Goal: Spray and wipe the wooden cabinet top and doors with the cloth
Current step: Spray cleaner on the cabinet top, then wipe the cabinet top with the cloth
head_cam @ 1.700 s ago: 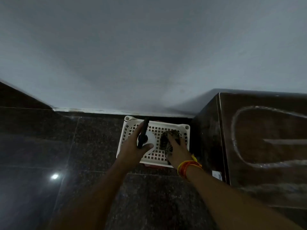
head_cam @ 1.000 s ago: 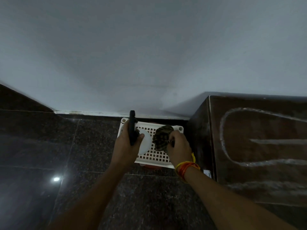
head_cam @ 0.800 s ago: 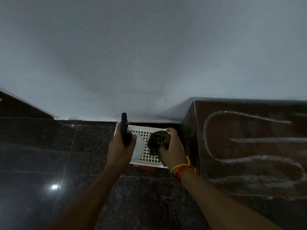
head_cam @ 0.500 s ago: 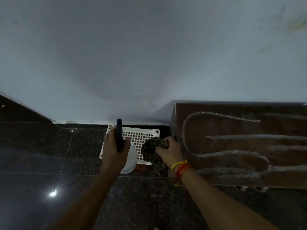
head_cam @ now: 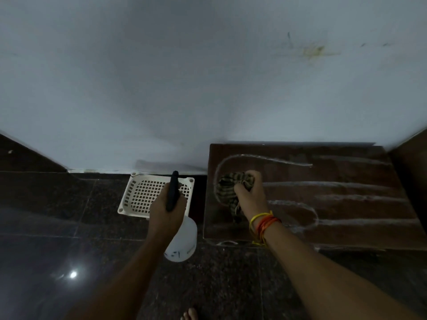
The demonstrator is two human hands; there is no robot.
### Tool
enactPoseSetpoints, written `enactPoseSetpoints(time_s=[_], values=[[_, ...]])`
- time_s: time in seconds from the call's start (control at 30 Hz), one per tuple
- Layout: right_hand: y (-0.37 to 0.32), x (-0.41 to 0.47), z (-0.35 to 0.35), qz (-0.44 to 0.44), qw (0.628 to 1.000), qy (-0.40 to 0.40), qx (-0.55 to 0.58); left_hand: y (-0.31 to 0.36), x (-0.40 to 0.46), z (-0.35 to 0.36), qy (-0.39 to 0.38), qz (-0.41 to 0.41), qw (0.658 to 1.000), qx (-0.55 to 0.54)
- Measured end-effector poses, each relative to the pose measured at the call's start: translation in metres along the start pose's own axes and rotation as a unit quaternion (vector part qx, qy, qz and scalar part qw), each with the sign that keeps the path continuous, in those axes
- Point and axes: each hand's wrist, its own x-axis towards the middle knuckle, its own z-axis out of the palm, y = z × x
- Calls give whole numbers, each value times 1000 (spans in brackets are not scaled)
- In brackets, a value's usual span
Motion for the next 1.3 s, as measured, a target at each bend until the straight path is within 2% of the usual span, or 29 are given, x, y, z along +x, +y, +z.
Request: enactPoseSetpoints(time_s=[0.2, 0.4, 0.53, 0.73, 1.07, 1.3], values=[[10, 2, -45, -27, 998, 9, -53, 22, -31, 40, -2, -24, 1000, -20], [30, -3, -79, -36, 998, 29, -51, 32, -49, 71, -21, -59, 996, -62], [39, -7, -95, -19, 995, 59, -72, 25, -64, 85, -20, -102, 991, -87], [47, -6, -106, 10, 991, 92, -94, 11, -80, 86, 6, -149, 986, -69], [49, -5, -106, 10, 988, 99, -117, 13, -68, 79, 34, -118, 992, -18], [47, -8, -118, 6, 979, 149, -139, 28, -70, 97, -23, -94, 995, -20]])
